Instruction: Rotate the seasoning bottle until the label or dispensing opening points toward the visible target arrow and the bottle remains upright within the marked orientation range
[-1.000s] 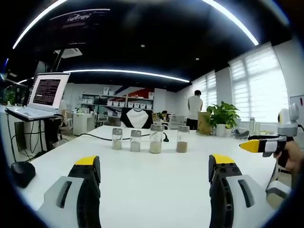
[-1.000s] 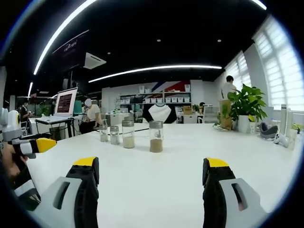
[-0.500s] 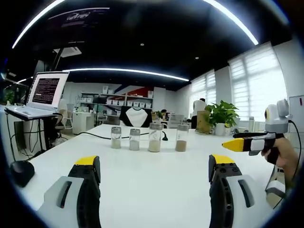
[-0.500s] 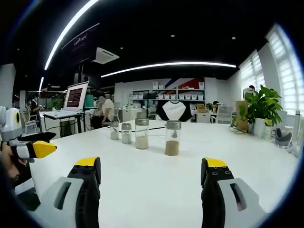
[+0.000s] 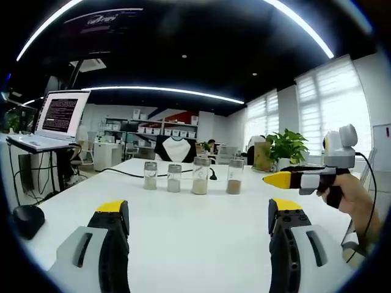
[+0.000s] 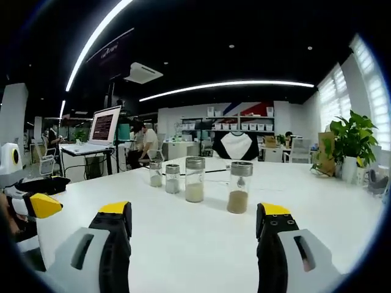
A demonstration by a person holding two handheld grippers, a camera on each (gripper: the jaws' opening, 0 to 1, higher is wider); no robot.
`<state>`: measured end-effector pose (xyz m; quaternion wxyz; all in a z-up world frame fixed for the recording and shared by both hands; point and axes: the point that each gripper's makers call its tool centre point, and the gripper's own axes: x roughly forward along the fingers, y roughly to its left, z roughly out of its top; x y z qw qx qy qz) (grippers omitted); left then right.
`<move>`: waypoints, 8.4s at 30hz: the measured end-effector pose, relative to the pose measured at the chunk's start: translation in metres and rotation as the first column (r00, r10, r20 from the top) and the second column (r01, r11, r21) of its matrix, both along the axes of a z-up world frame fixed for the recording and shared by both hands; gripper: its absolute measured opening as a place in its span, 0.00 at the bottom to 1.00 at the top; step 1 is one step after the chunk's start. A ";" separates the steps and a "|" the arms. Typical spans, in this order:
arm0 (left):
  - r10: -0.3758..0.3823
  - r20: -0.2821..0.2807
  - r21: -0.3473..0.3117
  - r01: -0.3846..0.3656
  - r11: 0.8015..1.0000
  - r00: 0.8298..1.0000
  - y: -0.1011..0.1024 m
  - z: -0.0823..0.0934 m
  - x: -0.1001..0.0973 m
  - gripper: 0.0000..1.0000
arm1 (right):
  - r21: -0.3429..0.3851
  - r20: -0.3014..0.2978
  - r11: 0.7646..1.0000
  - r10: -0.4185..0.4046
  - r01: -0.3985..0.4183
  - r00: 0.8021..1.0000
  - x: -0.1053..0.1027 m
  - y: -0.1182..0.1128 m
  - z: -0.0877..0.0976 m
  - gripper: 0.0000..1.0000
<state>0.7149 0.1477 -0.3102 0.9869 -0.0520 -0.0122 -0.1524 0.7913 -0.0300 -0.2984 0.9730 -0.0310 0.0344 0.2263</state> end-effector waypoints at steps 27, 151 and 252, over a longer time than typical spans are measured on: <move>0.021 0.012 -0.018 -0.021 1.000 1.000 0.009 0.004 0.001 1.00 | 0.047 -0.020 0.995 0.087 -0.086 0.996 0.082 0.049 0.013 0.77; -0.005 -0.013 0.005 0.005 1.000 1.000 0.005 -0.002 0.010 0.97 | 0.021 -0.006 0.947 0.321 -0.321 0.947 0.180 0.080 -0.051 0.37; -0.029 -0.005 0.017 0.029 0.999 1.000 -0.003 -0.003 0.002 0.97 | 0.058 0.018 0.442 0.896 -0.895 0.443 -0.072 0.071 -0.053 0.38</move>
